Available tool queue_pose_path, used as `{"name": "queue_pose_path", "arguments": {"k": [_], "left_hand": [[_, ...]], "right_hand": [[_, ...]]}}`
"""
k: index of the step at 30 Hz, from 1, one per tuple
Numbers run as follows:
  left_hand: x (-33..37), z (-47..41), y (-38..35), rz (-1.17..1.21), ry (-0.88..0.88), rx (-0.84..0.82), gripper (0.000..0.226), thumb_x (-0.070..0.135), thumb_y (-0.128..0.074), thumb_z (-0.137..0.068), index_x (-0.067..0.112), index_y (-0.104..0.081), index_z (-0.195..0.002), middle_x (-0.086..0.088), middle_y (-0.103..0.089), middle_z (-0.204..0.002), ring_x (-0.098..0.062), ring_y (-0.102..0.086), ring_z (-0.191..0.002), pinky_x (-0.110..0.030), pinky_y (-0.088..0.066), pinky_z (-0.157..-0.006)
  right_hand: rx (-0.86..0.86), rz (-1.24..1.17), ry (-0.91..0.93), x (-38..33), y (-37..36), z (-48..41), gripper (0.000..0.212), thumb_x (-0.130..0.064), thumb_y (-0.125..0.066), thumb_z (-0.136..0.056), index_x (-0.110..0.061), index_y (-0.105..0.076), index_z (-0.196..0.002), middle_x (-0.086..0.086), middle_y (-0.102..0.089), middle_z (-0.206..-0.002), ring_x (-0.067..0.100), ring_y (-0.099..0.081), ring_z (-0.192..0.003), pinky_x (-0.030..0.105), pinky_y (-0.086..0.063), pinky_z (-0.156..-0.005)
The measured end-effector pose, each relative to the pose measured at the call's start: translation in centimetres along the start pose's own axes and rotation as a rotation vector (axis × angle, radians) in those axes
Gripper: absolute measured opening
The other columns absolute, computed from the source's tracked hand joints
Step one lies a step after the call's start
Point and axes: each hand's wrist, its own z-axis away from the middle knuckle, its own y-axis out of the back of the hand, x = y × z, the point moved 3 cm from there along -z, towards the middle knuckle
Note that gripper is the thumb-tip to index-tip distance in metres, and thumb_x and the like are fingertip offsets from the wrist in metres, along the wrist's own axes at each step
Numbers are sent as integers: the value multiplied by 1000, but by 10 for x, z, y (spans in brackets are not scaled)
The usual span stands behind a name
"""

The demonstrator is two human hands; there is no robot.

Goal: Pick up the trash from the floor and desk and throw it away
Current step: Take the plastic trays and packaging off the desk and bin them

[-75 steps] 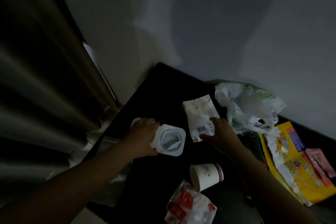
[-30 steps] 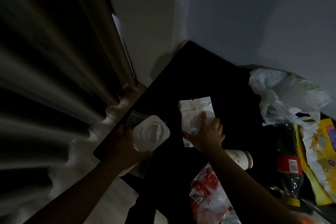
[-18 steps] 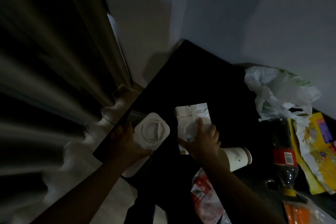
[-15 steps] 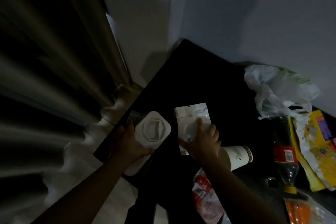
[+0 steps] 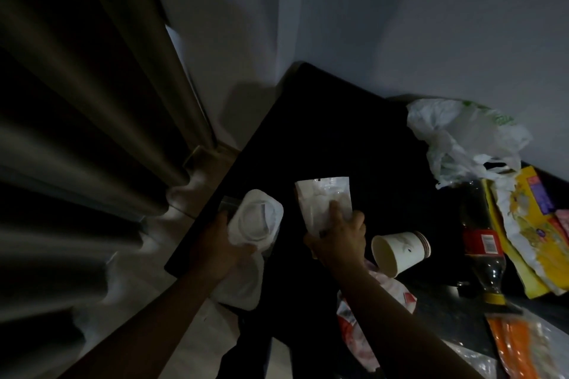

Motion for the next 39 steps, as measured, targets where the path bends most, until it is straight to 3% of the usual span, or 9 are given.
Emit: {"name": "queue_pose_path", "arguments": {"k": [4, 10, 12, 17, 24, 28, 30, 34, 39], "left_hand": [[-3, 1, -1, 6, -1, -63, 51, 27, -78, -77, 14, -57, -122, -4, -63, -118, -17, -60, -104, -23, -41, -78], [3, 2, 5, 79, -15, -96, 42, 22, -76, -79, 10, -60, -116, -8, -66, -108, -21, -62, -93, -25, -47, -67], [8, 3, 5, 121, -35, -112, 41, 19, -75, -79, 7, -60, -115, -9, -65, -105, -24, -62, -92, -29, -51, -70], [25, 3, 0, 136, -69, -127, 21, 17, -76, -78, 10, -62, -93, -1, -62, -80, -25, -64, -82, -23, -45, -58], [69, 9, -16, 175, -203, -214, 17, 12, -72, -82, 11, -60, -94, -3, -61, -83, -30, -62, -88, -31, -46, -68], [101, 21, -25, 148, -254, -247, 27, 11, -69, -85, 4, -60, -109, -12, -63, -97, -33, -61, -95, -41, -51, -79], [120, 28, -30, 134, -278, -216, 31, 12, -71, -83, 4, -61, -111, -13, -63, -100, -29, -61, -91, -41, -51, -79], [164, 52, -49, 99, -358, -113, 24, 15, -75, -79, 7, -63, -98, -6, -63, -87, -24, -61, -82, -29, -45, -67], [230, 93, -94, 113, -458, -92, 27, 18, -77, -76, 5, -66, -97, -8, -69, -89, -23, -66, -82, -42, -57, -73]], "right_hand": [[-8, 2, -19, -3, 0, 8, 92, -59, -70, -70, -31, -22, -143, 11, -23, -133, 31, -40, -119, 45, -47, -95], [59, -170, -20, -4, 17, 35, 86, -59, -71, -70, -34, -26, -138, 6, -27, -129, 26, -47, -113, 39, -54, -87], [89, -199, -16, -5, 26, 46, 87, -58, -72, -69, -36, -23, -138, 6, -28, -128, 24, -46, -112, 38, -54, -84], [222, -163, -28, 1, 59, 67, 90, -64, -67, -70, -32, -22, -142, 8, -34, -129, 24, -46, -113, 42, -53, -86], [259, -193, -68, 32, 95, 82, 109, -77, -60, -60, -31, -14, -148, 12, -29, -137, 29, -42, -120, 48, -50, -92], [303, -258, -111, 48, 109, 93, 113, -85, -54, -54, -38, -10, -146, 7, -29, -135, 26, -43, -117, 46, -51, -91], [347, -272, -137, 59, 118, 101, 110, -83, -54, -54, -39, -11, -145, 6, -28, -135, 26, -43, -119, 45, -51, -92], [437, -296, -178, 91, 144, 121, 105, -71, -65, -60, -41, -11, -145, 4, -24, -140, 26, -40, -123, 35, -48, -90], [574, -347, -264, 141, 195, 160, 106, -64, -71, -63, -37, -12, -146, 7, -26, -138, 24, -44, -117, 33, -50, -85]]}}
